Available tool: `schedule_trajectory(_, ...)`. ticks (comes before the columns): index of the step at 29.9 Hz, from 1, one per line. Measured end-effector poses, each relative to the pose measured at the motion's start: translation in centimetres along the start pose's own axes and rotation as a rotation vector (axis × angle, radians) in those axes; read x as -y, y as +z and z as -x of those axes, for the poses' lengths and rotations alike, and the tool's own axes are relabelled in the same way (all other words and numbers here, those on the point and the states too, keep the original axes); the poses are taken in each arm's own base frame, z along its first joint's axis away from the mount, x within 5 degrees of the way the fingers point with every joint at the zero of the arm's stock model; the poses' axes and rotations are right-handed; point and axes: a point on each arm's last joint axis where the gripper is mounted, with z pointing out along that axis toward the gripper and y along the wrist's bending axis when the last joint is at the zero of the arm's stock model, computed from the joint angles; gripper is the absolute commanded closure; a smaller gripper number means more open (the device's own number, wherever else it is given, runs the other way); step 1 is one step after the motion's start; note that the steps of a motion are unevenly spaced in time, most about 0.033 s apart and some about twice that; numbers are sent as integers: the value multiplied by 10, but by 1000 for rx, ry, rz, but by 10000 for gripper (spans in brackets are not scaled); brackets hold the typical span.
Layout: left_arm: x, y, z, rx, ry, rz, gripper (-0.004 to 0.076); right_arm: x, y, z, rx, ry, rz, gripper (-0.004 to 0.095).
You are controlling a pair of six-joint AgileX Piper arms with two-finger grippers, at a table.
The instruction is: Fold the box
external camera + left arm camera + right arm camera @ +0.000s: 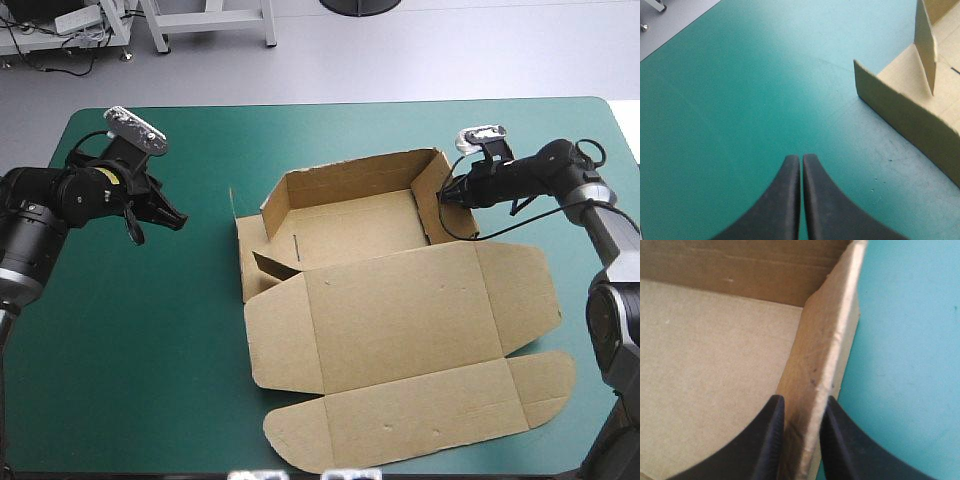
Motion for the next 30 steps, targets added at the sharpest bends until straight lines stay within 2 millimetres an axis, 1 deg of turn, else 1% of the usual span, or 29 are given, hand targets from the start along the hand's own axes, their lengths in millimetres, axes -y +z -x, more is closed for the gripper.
schedule_trajectory(5,1,0,-2,-17,11,-9,716,1,-2,4,-17,-56,-13,575)
schedule_trajectory(9,1,0,-3,-29,14,-15,716,0,-12,19,-1,-106,-18,575)
schedule_trajectory(13,2,0,-3,-35,14,-19,716,-5,-31,41,21,-119,-21,575)
schedule_trajectory(17,2,0,-3,-35,15,-19,716,-12,-54,58,-1,-129,-27,576)
schedule_trajectory(22,3,0,-5,-57,16,-30,716,-19,-81,68,-69,-75,-59,577)
schedule_trajectory(26,4,-1,-9,-95,9,-49,716,-27,-103,72,-53,-28,-100,577)
schedule_trajectory(30,7,-1,-10,-114,-33,-73,716,-41,-130,74,-2,-11,-124,577)
